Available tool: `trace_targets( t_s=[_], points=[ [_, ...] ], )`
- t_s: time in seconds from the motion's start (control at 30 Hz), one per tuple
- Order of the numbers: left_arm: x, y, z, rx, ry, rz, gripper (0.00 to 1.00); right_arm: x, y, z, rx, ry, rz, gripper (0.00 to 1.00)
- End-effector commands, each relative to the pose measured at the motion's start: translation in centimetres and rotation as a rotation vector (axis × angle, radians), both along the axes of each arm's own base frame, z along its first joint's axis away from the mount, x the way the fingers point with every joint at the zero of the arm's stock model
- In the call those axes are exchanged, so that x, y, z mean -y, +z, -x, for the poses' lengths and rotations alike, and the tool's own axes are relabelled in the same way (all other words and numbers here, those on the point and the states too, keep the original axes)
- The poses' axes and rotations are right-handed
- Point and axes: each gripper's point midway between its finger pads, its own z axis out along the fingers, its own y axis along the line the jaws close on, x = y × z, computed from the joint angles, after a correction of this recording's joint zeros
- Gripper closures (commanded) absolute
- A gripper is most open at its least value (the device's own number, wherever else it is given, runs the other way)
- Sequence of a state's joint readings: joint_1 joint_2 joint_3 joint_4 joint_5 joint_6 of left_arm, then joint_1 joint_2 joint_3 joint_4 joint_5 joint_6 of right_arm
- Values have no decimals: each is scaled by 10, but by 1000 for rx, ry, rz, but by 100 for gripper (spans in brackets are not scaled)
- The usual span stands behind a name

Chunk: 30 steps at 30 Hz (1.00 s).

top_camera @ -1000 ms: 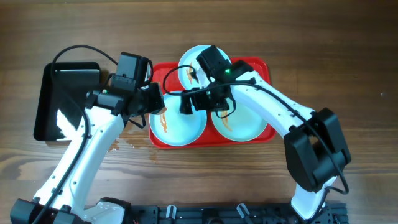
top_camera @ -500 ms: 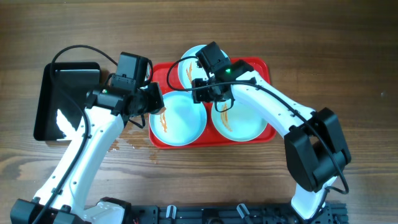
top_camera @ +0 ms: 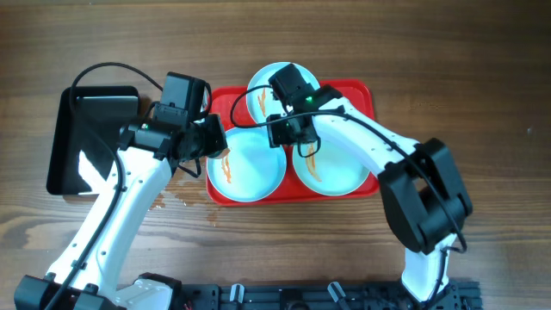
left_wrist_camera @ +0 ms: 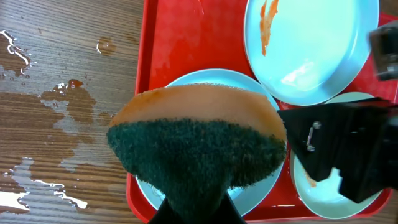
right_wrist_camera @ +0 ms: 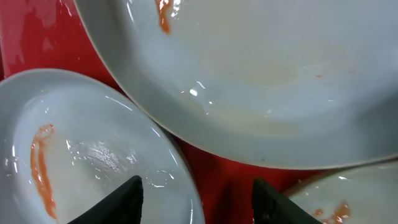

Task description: Clean dirty plates on tray and stack at the side

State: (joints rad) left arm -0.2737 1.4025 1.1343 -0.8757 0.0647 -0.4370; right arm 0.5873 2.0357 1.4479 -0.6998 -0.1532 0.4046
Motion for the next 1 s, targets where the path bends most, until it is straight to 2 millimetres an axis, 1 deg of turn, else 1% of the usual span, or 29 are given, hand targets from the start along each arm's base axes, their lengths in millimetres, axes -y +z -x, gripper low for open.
trace_targets(
  t_s=[0.0, 0.07, 0.2, 0.23, 0.3, 0.4, 0.47, 0.57, 0.7, 0.77, 0.97],
  points=[
    [1, 2, -2, 2, 14, 6, 96, -4, -9, 6, -31, 47, -16, 46],
    [1, 2, -2, 2, 14, 6, 96, -4, -9, 7, -33, 47, -15, 48],
    [1, 2, -2, 2, 14, 6, 96, -1, -13, 10, -51, 46, -2, 54],
    [1, 2, -2, 1, 14, 6, 96, -1, -16, 11, -58, 46, 1, 59],
    [1, 2, -1, -2, 14, 5, 96, 0, -21, 12, -68, 46, 7, 66],
    [1, 1, 0, -7, 12, 7, 96, 1, -24, 13, -76, 44, 12, 66],
    [5, 1, 3, -20, 2, 27, 96, 2, -27, 15, -81, 45, 15, 67],
    [8, 0, 6, -33, -8, 39, 96, 4, -30, 18, -86, 44, 18, 71],
    [10, 0, 8, -45, -14, 49, 96, 4, -31, 19, -92, 37, 20, 84],
    [9, -2, 10, -52, -14, 47, 96, 4, -31, 18, -92, 30, 17, 86],
    [7, -11, 18, -85, -12, 38, 96, 2, -31, 20, -103, 22, 3, 87]
  ],
)
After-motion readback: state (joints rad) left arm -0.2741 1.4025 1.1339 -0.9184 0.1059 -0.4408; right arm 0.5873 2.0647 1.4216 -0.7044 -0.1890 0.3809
